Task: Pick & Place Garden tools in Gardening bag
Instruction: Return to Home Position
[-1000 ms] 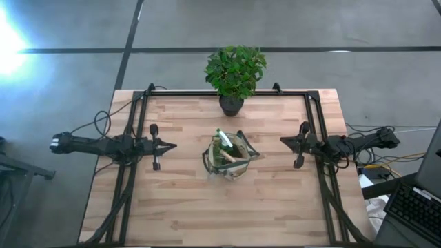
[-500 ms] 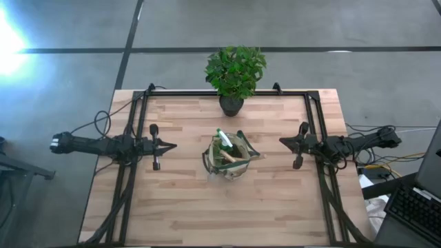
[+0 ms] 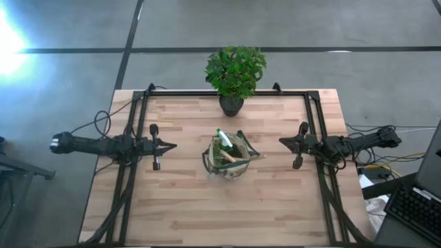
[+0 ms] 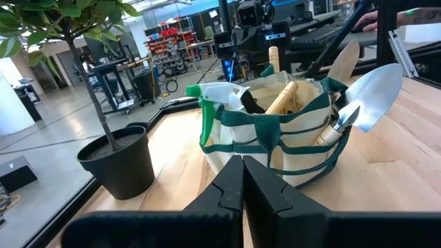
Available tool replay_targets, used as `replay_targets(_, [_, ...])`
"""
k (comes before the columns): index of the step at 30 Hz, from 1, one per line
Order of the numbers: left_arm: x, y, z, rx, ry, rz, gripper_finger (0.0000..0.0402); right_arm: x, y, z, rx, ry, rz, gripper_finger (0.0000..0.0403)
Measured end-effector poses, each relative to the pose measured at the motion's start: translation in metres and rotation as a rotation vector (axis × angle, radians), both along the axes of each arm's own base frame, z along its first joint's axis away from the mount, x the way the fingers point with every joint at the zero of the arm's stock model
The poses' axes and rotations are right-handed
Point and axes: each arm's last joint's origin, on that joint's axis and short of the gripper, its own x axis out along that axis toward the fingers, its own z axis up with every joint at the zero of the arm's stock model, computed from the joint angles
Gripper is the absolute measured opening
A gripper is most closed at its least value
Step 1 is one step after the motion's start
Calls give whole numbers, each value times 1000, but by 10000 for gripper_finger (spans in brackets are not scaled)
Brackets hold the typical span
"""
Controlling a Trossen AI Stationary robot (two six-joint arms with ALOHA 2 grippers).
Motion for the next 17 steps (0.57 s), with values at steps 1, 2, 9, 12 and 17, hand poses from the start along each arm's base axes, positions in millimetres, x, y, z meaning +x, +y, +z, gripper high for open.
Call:
replay_targets(1, [0,0,0,0,0,0,7,0,0,0,-1,0,0,8])
replay_targets(2, [0,0,0,0,0,0,7,0,0,0,-6,1,0,8])
replay_targets(9, [0,0,0,0,0,0,7,0,0,0,0,0,0,8])
replay_targets(12, [0,0,0,0,0,0,7,0,0,0,-7,2,0,8])
replay_targets(17, [0,0,0,0,0,0,7,0,0,0,0,0,0,8])
